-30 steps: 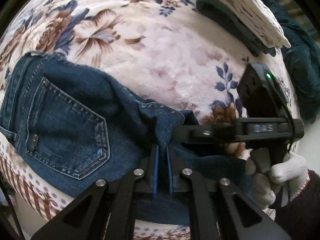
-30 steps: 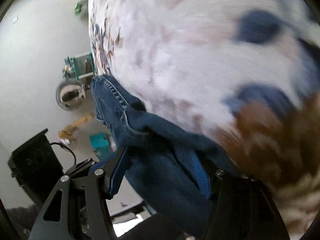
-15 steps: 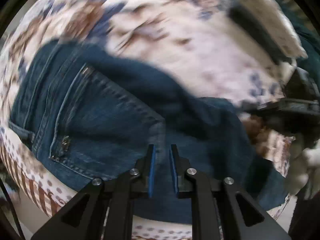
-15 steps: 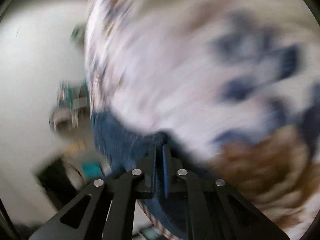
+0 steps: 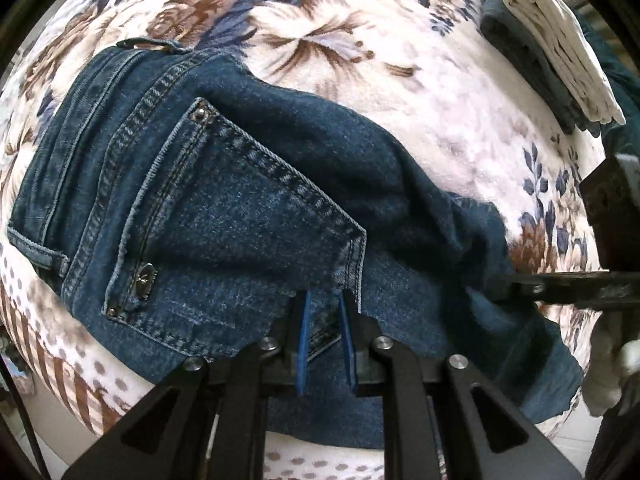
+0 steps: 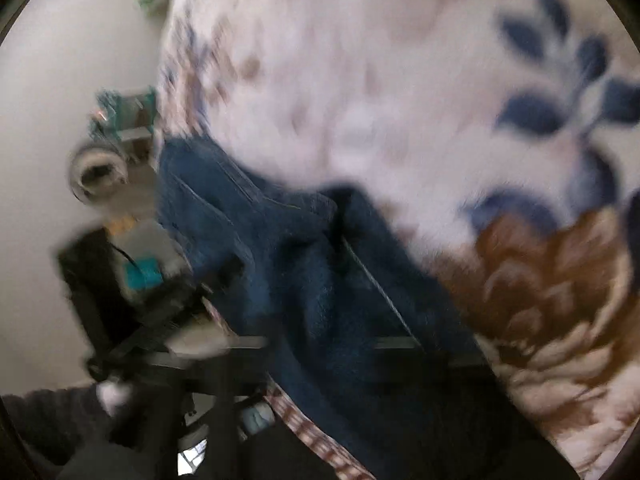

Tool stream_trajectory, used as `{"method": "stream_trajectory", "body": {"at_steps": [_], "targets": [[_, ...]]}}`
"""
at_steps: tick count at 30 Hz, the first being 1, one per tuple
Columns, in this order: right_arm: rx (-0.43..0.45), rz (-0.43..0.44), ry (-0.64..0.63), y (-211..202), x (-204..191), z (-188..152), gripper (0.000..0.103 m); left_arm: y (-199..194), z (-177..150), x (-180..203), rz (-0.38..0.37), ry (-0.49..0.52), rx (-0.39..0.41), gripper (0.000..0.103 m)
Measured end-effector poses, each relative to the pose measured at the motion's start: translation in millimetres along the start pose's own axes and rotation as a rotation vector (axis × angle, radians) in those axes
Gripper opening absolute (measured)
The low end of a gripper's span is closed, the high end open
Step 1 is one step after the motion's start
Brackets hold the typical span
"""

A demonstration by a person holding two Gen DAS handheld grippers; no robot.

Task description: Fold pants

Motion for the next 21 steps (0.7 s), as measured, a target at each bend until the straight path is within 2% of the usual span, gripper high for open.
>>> {"method": "stream_trajectory", "body": {"at_steps": [3,5,9,11,12,14,15,16,19,20,21], "targets": [[0.124,-0.057,0.091,-21,27,-6,0.002,1,-1,0,-0.016,0.002,0.007,0.012],[0.130,0.016,0.186,-27,46,-7,0.002,-1,-1,-1,-0.025,0.002,0.005,0.013],[0.119,-0.032,0.138,-26,25,-8,0.005,-13,2,-7,-0.038,0.008,0.009,0.013],[0.125,-0.023,0.170,-35,22,-2,0.006,-19,6,-8,-0.047,0.017,0.018,0.016],[0.145,-0.003,0.189,-41,22,1,0.007,-23,8,-7,-0.041,0.026,0.026,0.018],[0.180,0.069,0.209,-57,19,10,0.020,-30,12,-7,-0.035,0.043,0.053,0.019],[0.171,0.078,0.206,-53,16,17,0.030,-31,13,-7,-0.028,0.050,0.060,0.019],[0.164,0.074,0.196,-49,12,22,0.032,-32,15,-7,-0.027,0.053,0.064,0.019],[0.093,0.066,0.167,-22,1,34,0.031,-29,17,-10,-0.032,0.043,0.065,0.019],[0.046,0.047,0.147,-8,-3,37,0.024,-27,17,-10,-0.030,0.044,0.062,0.019],[0.037,0.003,0.149,-3,-4,37,0.013,-24,17,-10,-0.026,0.049,0.059,0.019]]}}
Point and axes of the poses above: each gripper's, at about its wrist camera, not at the fingertips, and y roughly the way its jaws point, x to its right, z to its top, the point moved 3 cm from there along y, roughly the way its jaws point, and after that the axes turned 3 degrees about -z, right-handed, at the moved point
